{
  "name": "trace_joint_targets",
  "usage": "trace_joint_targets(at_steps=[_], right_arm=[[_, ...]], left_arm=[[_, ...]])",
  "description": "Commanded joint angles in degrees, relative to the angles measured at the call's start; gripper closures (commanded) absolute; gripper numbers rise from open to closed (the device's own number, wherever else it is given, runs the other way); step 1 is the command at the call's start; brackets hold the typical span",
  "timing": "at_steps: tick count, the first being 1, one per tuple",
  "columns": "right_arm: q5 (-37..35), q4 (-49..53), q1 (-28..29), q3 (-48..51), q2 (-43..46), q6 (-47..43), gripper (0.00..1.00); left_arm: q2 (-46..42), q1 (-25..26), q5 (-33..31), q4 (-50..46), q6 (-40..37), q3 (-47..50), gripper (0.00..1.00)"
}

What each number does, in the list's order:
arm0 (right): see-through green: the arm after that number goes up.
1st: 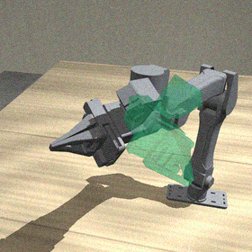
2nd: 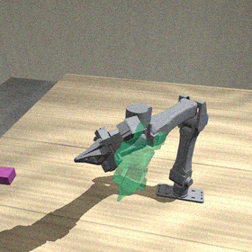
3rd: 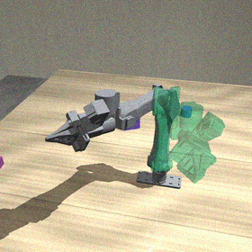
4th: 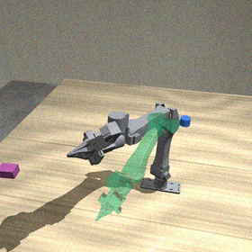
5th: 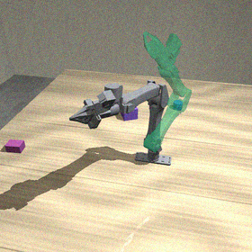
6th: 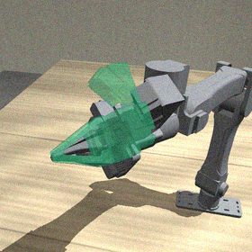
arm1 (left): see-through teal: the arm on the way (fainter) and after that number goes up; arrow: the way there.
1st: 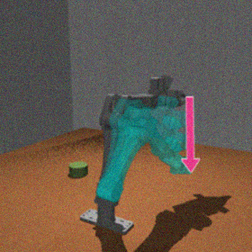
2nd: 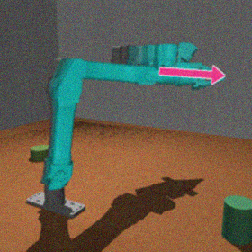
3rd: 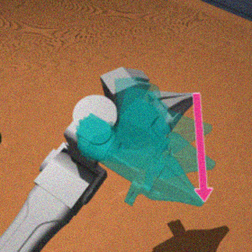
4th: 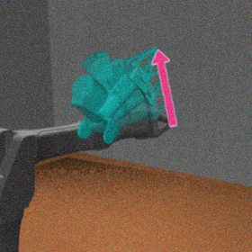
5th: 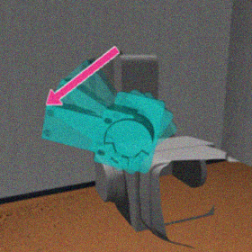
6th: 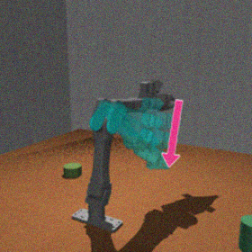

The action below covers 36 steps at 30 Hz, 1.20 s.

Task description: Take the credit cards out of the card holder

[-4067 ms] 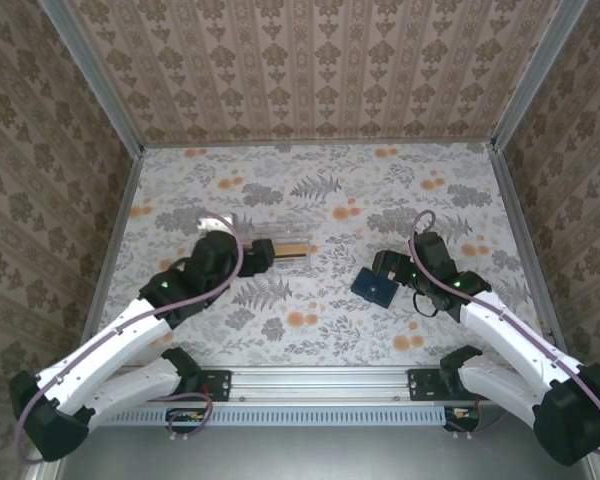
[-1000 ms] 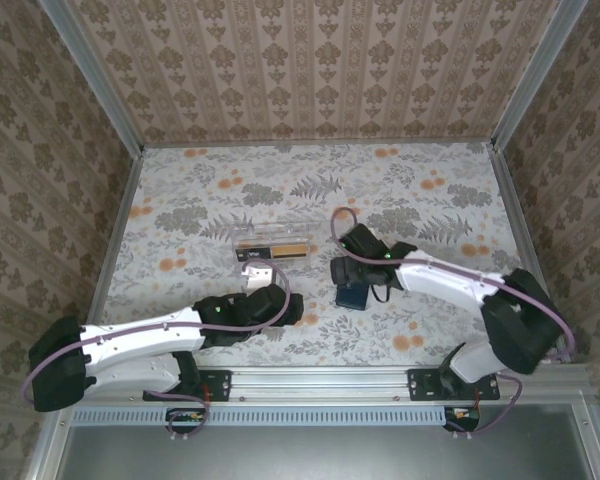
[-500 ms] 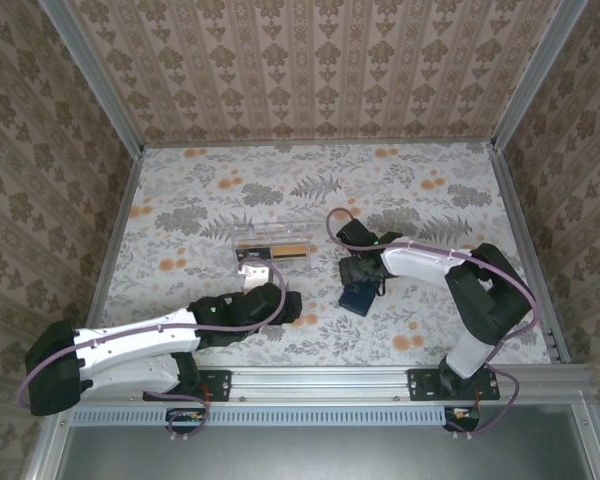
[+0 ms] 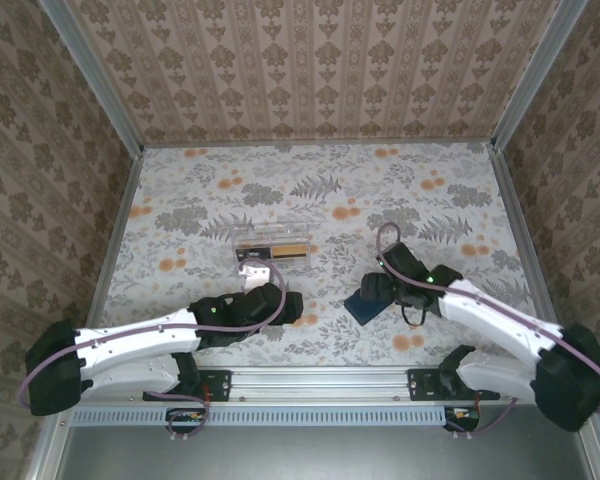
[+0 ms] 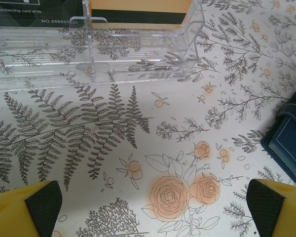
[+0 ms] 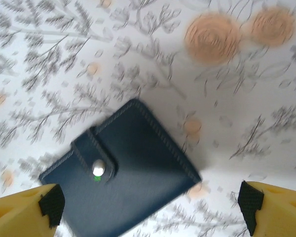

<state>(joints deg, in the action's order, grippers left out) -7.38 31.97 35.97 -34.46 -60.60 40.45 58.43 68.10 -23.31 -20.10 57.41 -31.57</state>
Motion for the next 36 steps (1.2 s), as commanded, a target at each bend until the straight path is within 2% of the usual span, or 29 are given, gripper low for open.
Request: trace_joint_targets(at_steps=[1, 6, 8, 12, 16, 21, 26, 31, 35, 36], right_arm=[[4.4, 0.8, 3.0, 4.0, 3.7, 5.6, 0.01], [2.8, -0.8, 10.4, 6.9, 2.2, 11.9, 0.0], [2.2, -5.4, 13.3, 7.7, 0.2, 14.5, 0.0], [1.5, -11.6, 18.2, 5.8, -7.7, 16.7, 0.0], [1.2, -15.8, 20.9, -1.2, -17.7, 13.9, 0.01], [0.3, -14.2, 21.0, -12.1, -27.1, 7.8, 0.03], [-1.6, -10.2, 20.5, -15.6, -25.2, 4.8, 0.03], [-1.6, -6.3, 16.8, -16.5, -22.4, 0.2, 0.02], [1.4, -6.0, 11.0, -18.7, -22.7, -6.0, 0.0], [4.0, -6.9, 9.0, -19.3, -23.6, -8.3, 0.0]], left_arm=[[0.4, -0.5, 0.5, 0.3, -1.2, 0.1, 0.0], [-0.1, -0.5, 0.4, -0.6, -1.3, -0.2, 0.0], [-0.9, -0.5, 0.1, -1.1, -1.2, -0.1, 0.0], [-3.4, -0.6, -0.9, -2.3, -1.1, 0.6, 0.0], [-5.5, -0.7, -1.4, -3.0, -1.1, 1.6, 0.0], [-6.8, -0.9, -1.1, -4.0, -0.6, 1.9, 0.0], [-8.3, -0.9, -0.9, -3.9, -0.1, 2.6, 0.0], [-8.0, -1.1, -1.0, -2.8, -0.5, 2.8, 0.0], [-6.9, -1.3, -0.9, -2.5, -0.8, 2.3, 0.0], [-6.6, -1.3, -0.8, -2.3, -0.9, 2.3, 0.0]])
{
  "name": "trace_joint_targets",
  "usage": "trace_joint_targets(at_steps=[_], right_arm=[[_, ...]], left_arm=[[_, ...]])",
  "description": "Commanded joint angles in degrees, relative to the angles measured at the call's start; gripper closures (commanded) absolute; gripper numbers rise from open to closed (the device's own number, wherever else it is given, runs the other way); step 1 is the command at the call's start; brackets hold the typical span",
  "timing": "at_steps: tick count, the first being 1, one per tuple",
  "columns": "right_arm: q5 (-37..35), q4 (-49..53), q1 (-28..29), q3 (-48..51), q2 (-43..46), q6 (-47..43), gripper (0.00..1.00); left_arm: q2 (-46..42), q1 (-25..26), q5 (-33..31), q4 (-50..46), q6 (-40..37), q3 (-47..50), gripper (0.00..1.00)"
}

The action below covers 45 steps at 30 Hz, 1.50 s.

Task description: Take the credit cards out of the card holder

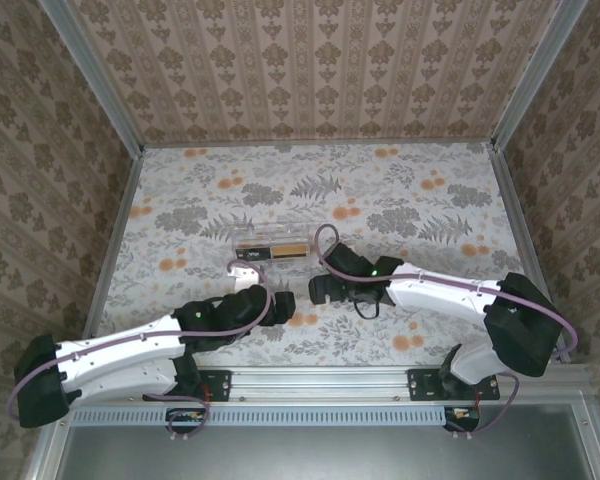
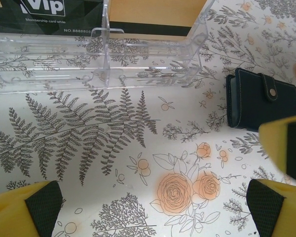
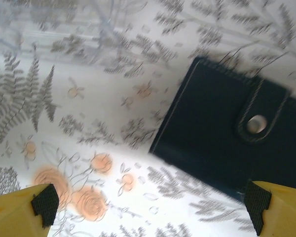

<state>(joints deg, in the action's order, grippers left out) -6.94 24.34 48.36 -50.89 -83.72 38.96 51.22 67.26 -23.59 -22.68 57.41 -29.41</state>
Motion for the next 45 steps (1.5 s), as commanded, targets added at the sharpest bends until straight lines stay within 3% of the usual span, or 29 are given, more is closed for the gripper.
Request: trace_joint_targets(at_steps=[1, 5, 9, 17, 21, 25, 28, 33, 35, 45], right_arm=[[6.0, 0.1, -5.0, -3.6, -1.4, -8.7, 0.0], [9.0, 1.4, -10.8, -8.1, -8.4, -14.7, 0.0], [12.6, 0.7, -14.3, -7.1, -11.7, -14.2, 0.0], [15.3, -2.7, -12.8, 5.5, -2.3, -8.3, 0.01], [12.9, -1.8, -7.8, 8.5, 2.9, -4.7, 0.01], [2.2, 4.0, -3.7, 7.6, 7.0, -4.2, 0.01], [-1.4, 7.0, -2.8, 6.4, 8.8, -4.2, 0.02], [-6.6, 11.4, -1.7, 2.8, 6.4, -9.1, 0.18], [-6.5, 11.8, -0.9, 1.2, 4.5, -10.5, 0.32], [-10.0, 13.5, 2.6, -5.1, -6.3, -14.7, 0.5]], left_arm=[[0.8, -0.5, -0.4, 0.6, -0.9, 0.1, 0.0], [2.2, -0.6, 0.5, 1.1, -0.8, -0.5, 0.0], [3.2, -0.5, 1.2, 1.8, -0.6, -1.1, 0.0], [7.0, -0.5, 3.4, 4.8, -1.5, -2.3, 0.0], [10.3, -0.3, 5.5, 7.1, -2.1, -3.3, 0.0], [13.9, -0.1, 5.8, 6.8, -0.3, -4.9, 0.0], [15.6, 0.0, 4.9, 5.5, 0.7, -6.2, 0.0], [15.3, 0.0, 1.3, 2.5, 5.4, -6.2, 0.0], [14.6, 0.0, 0.2, 1.7, 6.0, -6.0, 0.0], [13.0, 0.1, 0.1, 2.4, 5.7, -4.5, 0.0]])
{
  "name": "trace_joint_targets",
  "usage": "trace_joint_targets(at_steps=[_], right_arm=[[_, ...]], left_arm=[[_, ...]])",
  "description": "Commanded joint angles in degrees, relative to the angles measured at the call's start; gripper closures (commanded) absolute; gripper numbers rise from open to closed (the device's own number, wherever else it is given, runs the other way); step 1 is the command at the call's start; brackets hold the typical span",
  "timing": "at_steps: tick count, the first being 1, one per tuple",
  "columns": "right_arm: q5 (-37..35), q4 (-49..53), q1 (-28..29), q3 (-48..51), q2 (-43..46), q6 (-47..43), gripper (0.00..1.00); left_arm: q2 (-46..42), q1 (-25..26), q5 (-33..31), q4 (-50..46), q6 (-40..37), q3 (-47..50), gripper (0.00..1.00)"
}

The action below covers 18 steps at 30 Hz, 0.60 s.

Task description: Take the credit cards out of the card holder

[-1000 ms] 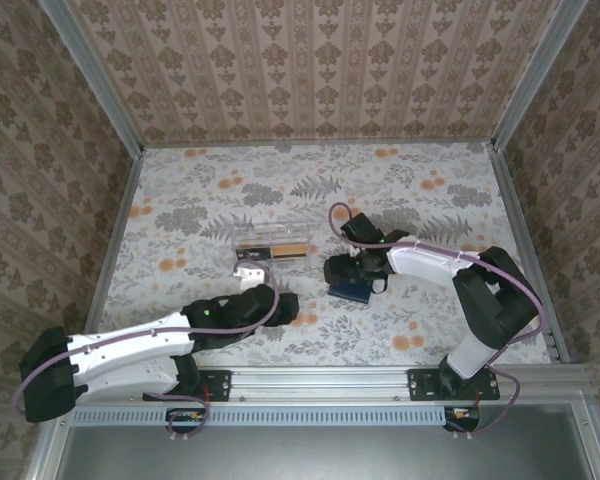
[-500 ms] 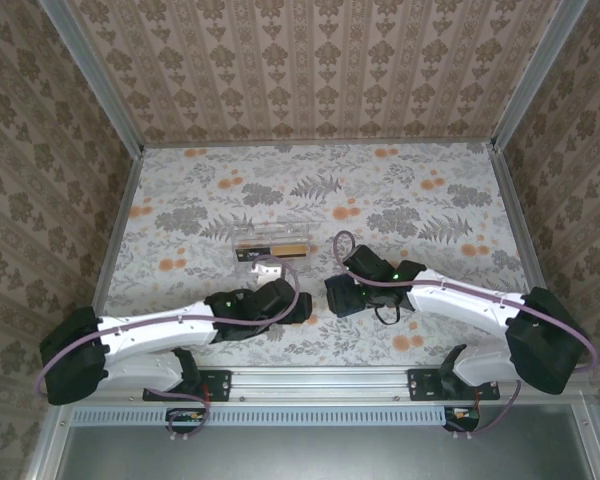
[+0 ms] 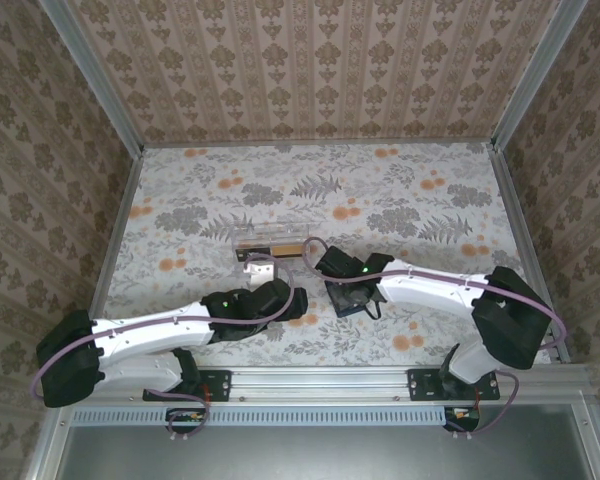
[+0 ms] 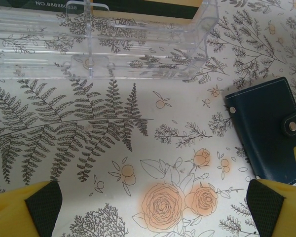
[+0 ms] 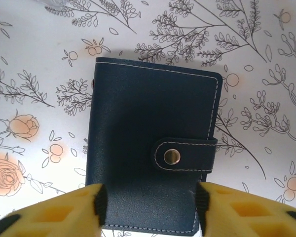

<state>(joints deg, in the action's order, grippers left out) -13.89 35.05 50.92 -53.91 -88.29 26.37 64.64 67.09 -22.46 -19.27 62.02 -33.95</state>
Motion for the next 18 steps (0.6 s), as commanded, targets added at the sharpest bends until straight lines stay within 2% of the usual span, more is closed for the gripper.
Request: trace_joint_targets(at_steps=[1, 11, 18], right_arm=[[-3.1, 2.8, 0.0, -2.5, -2.5, -2.5, 0.5], [-4.6, 1.7, 0.1, -3.9, -7.5, -3.9, 0.51], [-5.5, 0.9, -0.1, -3.5, -9.1, -3.9, 0.66]], left_arm=[[-0.3, 0.3, -0.9, -1.0, 1.0, 0.0, 0.0], [0.2, 0.3, -0.4, -0.7, 0.5, 0.0, 0.0], [0.2, 0.3, 0.0, -0.4, 0.1, 0.3, 0.0]])
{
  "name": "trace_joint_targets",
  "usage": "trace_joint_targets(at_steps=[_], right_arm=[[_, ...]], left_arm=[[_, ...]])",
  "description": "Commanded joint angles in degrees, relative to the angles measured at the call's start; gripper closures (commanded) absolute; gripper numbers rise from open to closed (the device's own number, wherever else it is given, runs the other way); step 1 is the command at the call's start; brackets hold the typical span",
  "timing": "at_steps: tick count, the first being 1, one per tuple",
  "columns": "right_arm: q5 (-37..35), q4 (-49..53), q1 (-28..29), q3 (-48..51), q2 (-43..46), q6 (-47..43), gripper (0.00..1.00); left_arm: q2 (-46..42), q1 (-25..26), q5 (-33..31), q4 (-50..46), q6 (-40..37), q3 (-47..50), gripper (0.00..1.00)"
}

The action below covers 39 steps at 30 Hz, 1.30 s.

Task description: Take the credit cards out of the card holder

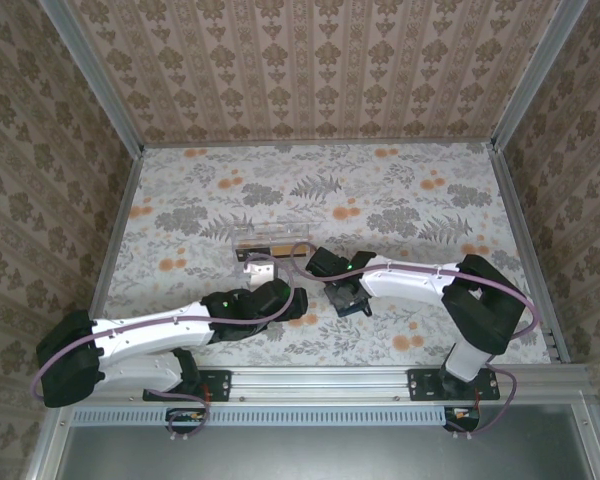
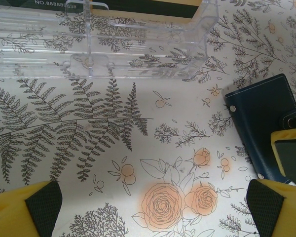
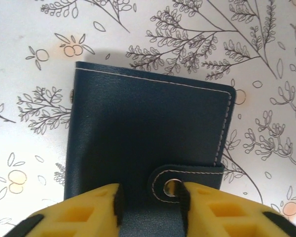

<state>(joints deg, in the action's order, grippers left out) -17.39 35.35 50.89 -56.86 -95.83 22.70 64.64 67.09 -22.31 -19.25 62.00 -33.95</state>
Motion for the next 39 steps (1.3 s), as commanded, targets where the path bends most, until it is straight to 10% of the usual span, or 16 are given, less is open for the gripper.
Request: trace_joint_targets(at_steps=[1, 9, 14, 30, 39], right_arm=[[-2.0, 0.5, -0.1, -0.5, -1.6, -0.2, 0.67], [-0.8, 0.1, -0.6, -0.3, -0.8, 0.2, 0.98], [5.5, -0.8, -0.6, 0.4, 3.1, 3.1, 1.0], [17.4, -9.2, 0.1, 7.6, 9.7, 12.3, 1.0], [18.7, -12.2, 0.1, 8.5, 8.0, 13.4, 1.0]], left_arm=[[0.3, 0.2, -0.1, -0.3, 0.1, 0.3, 0.0], [0.9, 0.2, 1.1, 0.5, -0.9, -0.1, 0.0], [1.8, -0.2, 3.8, 3.6, -1.6, -0.7, 0.02], [15.6, -4.3, 19.7, 25.6, 3.5, -1.4, 1.0], [25.1, -3.4, 23.2, 29.9, 5.4, -4.7, 1.0]])
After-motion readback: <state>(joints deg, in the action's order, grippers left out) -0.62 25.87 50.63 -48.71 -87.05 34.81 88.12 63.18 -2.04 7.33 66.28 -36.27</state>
